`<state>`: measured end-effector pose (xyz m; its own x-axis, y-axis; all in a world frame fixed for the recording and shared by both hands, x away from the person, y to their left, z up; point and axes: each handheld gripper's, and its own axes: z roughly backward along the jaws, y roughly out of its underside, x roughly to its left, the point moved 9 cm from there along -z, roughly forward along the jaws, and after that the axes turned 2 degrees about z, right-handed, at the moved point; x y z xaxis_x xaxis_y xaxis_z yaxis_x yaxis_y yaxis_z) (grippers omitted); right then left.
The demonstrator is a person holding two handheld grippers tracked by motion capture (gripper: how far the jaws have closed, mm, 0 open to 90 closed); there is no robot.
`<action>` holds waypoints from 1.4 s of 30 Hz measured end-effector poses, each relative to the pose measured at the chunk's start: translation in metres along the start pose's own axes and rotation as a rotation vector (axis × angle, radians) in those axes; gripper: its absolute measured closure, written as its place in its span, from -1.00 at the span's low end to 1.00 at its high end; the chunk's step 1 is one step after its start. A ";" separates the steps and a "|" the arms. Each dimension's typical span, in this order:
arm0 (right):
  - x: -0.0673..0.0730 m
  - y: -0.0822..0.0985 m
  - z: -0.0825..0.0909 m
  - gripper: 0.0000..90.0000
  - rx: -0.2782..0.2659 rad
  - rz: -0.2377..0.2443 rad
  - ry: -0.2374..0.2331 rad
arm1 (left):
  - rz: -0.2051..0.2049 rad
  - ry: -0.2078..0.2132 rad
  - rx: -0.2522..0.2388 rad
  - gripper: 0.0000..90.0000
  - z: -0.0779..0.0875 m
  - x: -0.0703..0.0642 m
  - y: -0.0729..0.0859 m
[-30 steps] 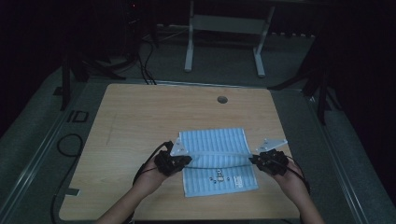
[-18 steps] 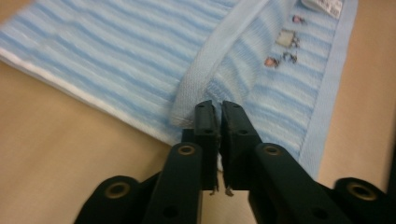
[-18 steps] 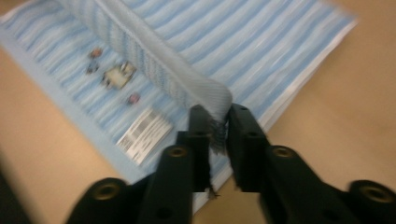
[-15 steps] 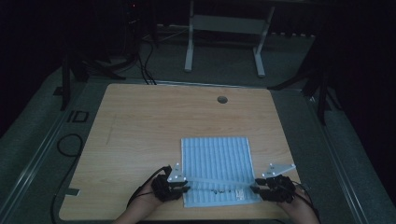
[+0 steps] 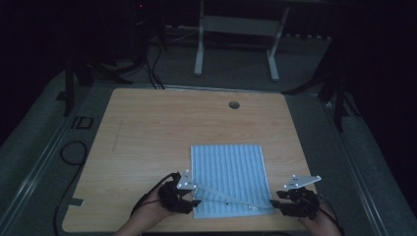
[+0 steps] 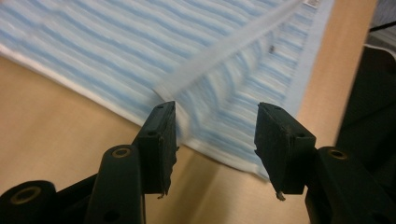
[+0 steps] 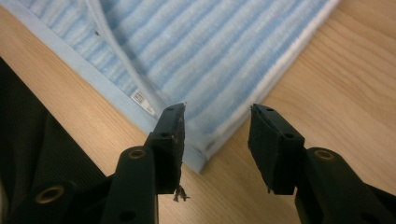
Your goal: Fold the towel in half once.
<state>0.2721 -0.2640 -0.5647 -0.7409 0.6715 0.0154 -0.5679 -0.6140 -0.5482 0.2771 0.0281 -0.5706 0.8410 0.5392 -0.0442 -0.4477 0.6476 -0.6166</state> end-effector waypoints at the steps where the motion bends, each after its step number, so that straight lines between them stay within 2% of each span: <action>1: 0.001 -0.003 0.000 0.33 -0.002 0.009 0.009 | 0.002 -0.005 -0.001 0.08 -0.001 0.004 -0.003; 2: 0.000 -0.005 0.000 0.40 -0.002 0.009 0.010 | 0.025 0.013 -0.003 0.08 -0.003 0.008 -0.006; 3: 0.000 -0.005 0.000 0.40 -0.002 0.009 0.010 | 0.025 0.013 -0.003 0.08 -0.003 0.008 -0.006; 4: -0.001 -0.007 -0.001 0.41 -0.001 0.015 0.013 | 0.051 0.013 -0.009 0.08 -0.008 0.017 -0.013; 5: -0.004 -0.009 -0.004 0.59 0.012 0.006 0.020 | 0.053 0.014 -0.002 0.15 -0.010 0.020 -0.015; 6: -0.004 -0.011 -0.005 0.59 0.015 0.004 0.014 | 0.065 0.035 0.007 0.18 -0.013 0.023 -0.016; 7: -0.004 -0.012 -0.007 0.62 0.013 0.011 0.012 | 0.069 0.034 0.011 0.21 -0.016 0.027 -0.018; 8: -0.003 -0.013 -0.009 0.67 0.019 0.014 0.007 | 0.083 0.019 0.012 0.33 -0.019 0.032 -0.019; 10: -0.002 -0.014 -0.012 0.67 0.028 0.038 0.011 | 0.092 -0.002 0.012 0.44 -0.024 0.042 -0.022; 12: -0.001 -0.014 -0.015 0.67 0.036 0.044 0.008 | 0.105 -0.032 0.020 0.68 -0.028 0.053 -0.025; 13: -0.001 -0.014 -0.016 0.67 0.038 0.044 0.015 | 0.114 -0.014 0.039 0.80 -0.030 0.054 -0.025; 14: -0.001 -0.014 -0.016 0.67 0.038 0.044 0.015 | 0.114 -0.014 0.039 0.90 -0.030 0.054 -0.025; 15: -0.003 -0.013 -0.017 0.67 0.040 0.043 0.017 | 0.094 0.010 0.085 0.97 -0.037 0.051 -0.024; 16: -0.003 -0.013 -0.017 0.67 0.039 0.040 0.023 | 0.081 0.024 0.094 0.98 -0.039 0.047 -0.023; 18: -0.005 -0.012 -0.016 0.66 0.036 0.028 0.028 | 0.075 0.052 0.109 0.98 -0.040 0.037 -0.021; 19: -0.006 -0.012 -0.015 0.66 0.033 0.026 0.029 | 0.054 0.066 0.120 0.98 -0.038 0.031 -0.019; 21: -0.010 -0.010 -0.014 0.64 0.030 0.020 0.039 | 0.040 0.113 0.127 0.98 -0.034 0.019 -0.015; 24: -0.013 -0.007 -0.012 0.62 0.031 0.007 0.047 | 0.027 0.141 0.134 0.98 -0.028 0.003 -0.008; 26: -0.013 -0.005 -0.011 0.60 0.031 0.001 0.047 | 0.011 0.144 0.139 0.95 -0.024 -0.008 -0.001; 27: -0.013 -0.005 -0.011 0.60 0.031 0.001 0.047 | 0.011 0.144 0.139 0.95 -0.024 -0.008 -0.001; 28: -0.013 -0.004 -0.011 0.59 0.028 -0.004 0.048 | 0.002 0.160 0.143 0.95 -0.023 -0.016 0.004; 30: -0.013 -0.002 -0.010 0.55 0.024 -0.013 0.044 | -0.016 0.162 0.162 0.89 -0.023 -0.023 0.013; 31: -0.014 -0.001 -0.010 0.53 0.023 -0.015 0.044 | -0.027 0.161 0.168 0.89 -0.022 -0.024 0.016; 33: -0.015 -0.001 -0.011 0.50 0.023 -0.020 0.040 | -0.020 0.163 0.167 0.85 -0.022 -0.025 0.018; 37: -0.019 -0.004 -0.013 0.42 0.024 -0.030 0.041 | 0.025 0.141 0.138 0.80 -0.017 -0.012 0.017; 42: -0.025 -0.013 -0.018 0.28 0.015 -0.028 0.043 | 0.068 0.121 0.108 0.45 -0.015 0.010 0.013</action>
<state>0.3043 -0.2654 -0.5730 -0.7089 0.7053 -0.0052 -0.5938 -0.6008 -0.5351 0.2843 0.0334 -0.5908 0.8354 0.5189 -0.1813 -0.5291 0.6695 -0.5214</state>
